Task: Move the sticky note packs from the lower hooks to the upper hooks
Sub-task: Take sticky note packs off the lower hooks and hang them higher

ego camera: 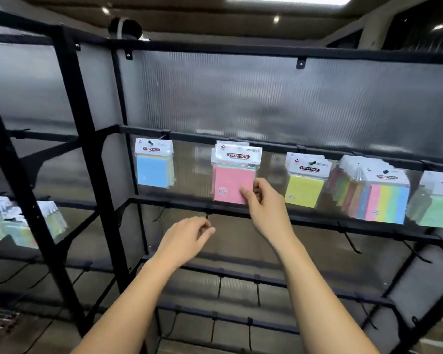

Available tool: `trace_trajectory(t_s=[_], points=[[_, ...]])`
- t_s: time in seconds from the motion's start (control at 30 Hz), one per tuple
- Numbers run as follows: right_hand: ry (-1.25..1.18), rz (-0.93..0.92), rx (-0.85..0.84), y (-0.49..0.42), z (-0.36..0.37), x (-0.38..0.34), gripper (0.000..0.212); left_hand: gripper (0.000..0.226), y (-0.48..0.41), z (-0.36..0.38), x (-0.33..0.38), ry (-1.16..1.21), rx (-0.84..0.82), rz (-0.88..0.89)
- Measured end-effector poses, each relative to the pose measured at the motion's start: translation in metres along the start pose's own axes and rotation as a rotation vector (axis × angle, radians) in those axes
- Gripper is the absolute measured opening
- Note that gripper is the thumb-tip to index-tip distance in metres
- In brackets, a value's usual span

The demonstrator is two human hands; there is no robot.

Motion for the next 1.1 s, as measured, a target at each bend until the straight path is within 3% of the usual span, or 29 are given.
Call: trace_trajectory(t_s=[0.3, 0.5, 0.8, 1.1], points=[[-0.023, 0.163, -0.022, -0.020, 0.029, -0.008, 0.024, 0.017, -0.004, 0.002, -0.021, 0.050, -0.020, 0.054], [-0.010, 0.201, -0.036, -0.020, 0.039, -0.002, 0.030, 0.015, -0.008, 0.010, -0.024, 0.071, -0.028, 0.082], [-0.027, 0.205, -0.032, -0.021, 0.042, -0.001, 0.018, 0.013, -0.008, 0.021, -0.029, 0.077, -0.062, 0.083], [0.027, 0.248, -0.040, -0.031, 0.047, 0.012, 0.027, 0.012, -0.012, 0.022, -0.028, 0.079, -0.068, 0.081]])
Point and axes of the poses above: each hand's wrist, its own y-axis away from the middle knuckle, its own z-axis out of the palm, x = y × z, the point moved 3 cm from there along -y, towards the middle knuckle, and after that the axes turned 7 degrees about z, right-handed, at the moved point
